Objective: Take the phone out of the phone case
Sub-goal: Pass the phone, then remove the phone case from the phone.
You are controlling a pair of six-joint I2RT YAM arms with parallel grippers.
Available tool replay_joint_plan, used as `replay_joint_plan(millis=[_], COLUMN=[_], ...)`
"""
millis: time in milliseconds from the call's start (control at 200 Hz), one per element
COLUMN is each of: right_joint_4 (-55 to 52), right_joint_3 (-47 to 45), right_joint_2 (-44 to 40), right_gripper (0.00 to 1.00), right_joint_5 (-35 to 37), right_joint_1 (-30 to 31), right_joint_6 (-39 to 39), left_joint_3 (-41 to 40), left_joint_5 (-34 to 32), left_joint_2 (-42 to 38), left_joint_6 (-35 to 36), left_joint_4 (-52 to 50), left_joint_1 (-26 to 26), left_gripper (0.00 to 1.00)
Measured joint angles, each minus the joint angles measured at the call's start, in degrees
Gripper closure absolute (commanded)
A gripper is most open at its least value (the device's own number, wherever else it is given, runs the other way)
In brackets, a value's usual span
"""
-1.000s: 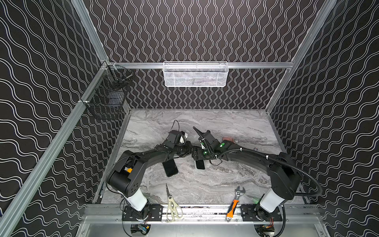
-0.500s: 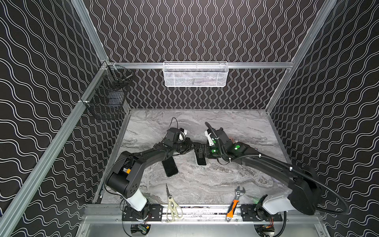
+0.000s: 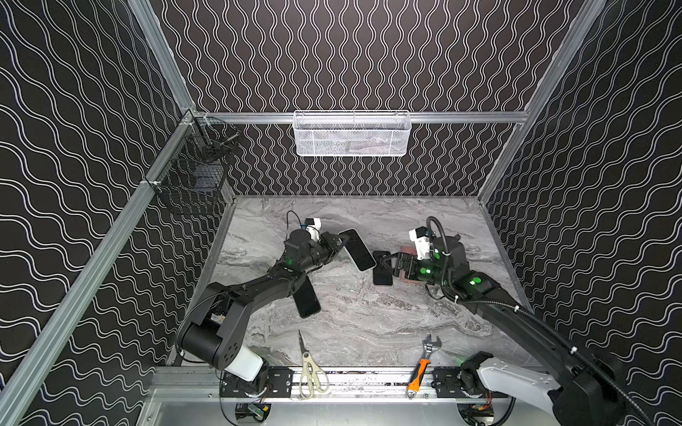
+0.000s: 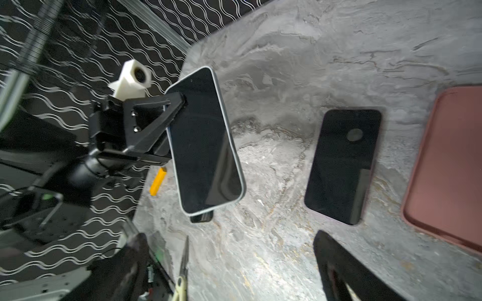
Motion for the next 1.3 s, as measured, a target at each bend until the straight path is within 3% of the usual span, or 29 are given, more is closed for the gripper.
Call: replay_joint_plan(millis=[210, 290, 380, 581, 831, 1126, 1301], right_joint_4=[13.79, 20.65, 31.01, 47.82, 54.77, 58.14, 60.83], right_joint_3=[-8.61, -11.47, -14.97, -15.85, -10.93, -8.85, -7.23], right_joint_2=[-4.09, -3.74, -1.53, 6.64, 12.68, 19.02, 21.62], right_gripper=[0.00, 0.07, 0.14, 0.18, 0.24, 0.31, 0.42], right_joint_5=[-7.56, -10.03, -12.07, -14.03, -12.37, -8.22, -6.93], right_joint_1=[-2.27, -2.23, -2.25, 0.02, 5.62, 8.22, 9.33], right_joint_6=[8.07, 11.56, 16.61, 24.41, 24.72, 26.16, 26.86], left_joint_3=[-1.77, -2.47, -3.13, -4.02, -5.53, -6.03, -6.71], left_joint_5=[-7.28, -9.57, -10.62, -11.91, -12.55, -12.57, -12.55], left_joint_2=[-2.08, -2.99, -3.76, -4.63, -5.05, -5.70, -6.01], left_joint_6=[-4.74, -5.49, -5.90, -6.99, -7.28, -8.50, -8.74], left_joint_4=[9.44, 11.63, 13.11, 14.80, 15.30, 16.17, 16.55], left_joint_1=[-0.20, -0.61, -1.18, -2.08, -2.56, -2.73, -2.80], left_gripper=[1.00, 1.00, 1.00, 1.00, 1.00, 1.00, 1.00])
